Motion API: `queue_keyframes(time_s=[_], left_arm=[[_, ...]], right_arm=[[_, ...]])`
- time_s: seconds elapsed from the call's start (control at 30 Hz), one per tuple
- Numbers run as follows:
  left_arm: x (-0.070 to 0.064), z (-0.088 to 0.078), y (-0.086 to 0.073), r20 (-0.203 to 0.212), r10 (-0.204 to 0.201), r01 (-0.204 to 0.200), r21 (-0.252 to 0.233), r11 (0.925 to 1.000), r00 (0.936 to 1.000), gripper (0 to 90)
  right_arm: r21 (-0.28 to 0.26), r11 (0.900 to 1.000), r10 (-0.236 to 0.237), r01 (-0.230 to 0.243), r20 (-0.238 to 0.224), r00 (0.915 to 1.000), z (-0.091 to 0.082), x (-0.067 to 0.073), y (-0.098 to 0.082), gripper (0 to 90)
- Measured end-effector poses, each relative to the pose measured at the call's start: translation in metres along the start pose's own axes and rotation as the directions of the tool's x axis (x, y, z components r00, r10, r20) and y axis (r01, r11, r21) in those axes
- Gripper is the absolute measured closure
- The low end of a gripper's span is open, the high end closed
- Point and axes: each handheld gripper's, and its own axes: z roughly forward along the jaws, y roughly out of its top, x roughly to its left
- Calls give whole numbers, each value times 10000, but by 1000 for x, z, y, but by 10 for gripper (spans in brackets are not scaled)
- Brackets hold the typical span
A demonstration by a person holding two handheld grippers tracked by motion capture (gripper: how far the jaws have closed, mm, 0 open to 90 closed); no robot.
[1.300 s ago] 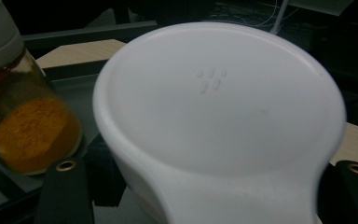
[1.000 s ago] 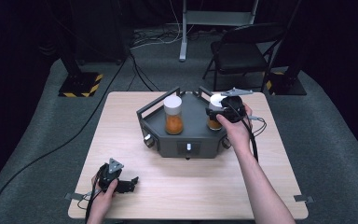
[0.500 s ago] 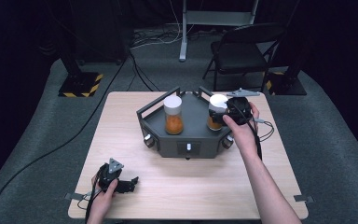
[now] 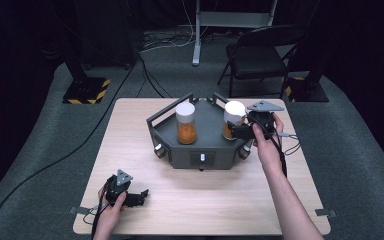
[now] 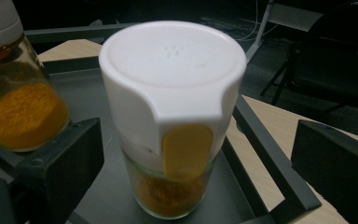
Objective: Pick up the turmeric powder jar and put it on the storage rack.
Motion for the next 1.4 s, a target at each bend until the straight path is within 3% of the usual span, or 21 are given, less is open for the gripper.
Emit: queue_keyframes(time_s=[0.13, 0.43, 0.63, 0.9, 1.4], left_arm=[[0, 0, 0, -2, 6, -6, 2, 10000, 10000, 1], [0, 0, 0, -6, 3, -3, 0, 10000, 10000, 1], [0, 0, 0, -8, -7, 7, -4, 10000, 10000, 1], [-1, 0, 0, -7, -5, 5, -4, 10000, 10000, 1], [-1, 0, 0, -16, -9, 9, -3, 10000, 10000, 1]], right_arm=[[-123, 9999, 111, -113, -158, 9998, -7, -8, -12, 15], [122, 9986, 522, -519, -249, 9983, -15, -18, -38, 19], [235, 9989, 423, -411, -510, 9978, -18, -23, -55, 18], [269, 9978, 612, -605, -241, 9978, -24, -23, -75, 11], [579, 9933, 1024, -1005, -317, 9942, -32, -36, -117, 9]])
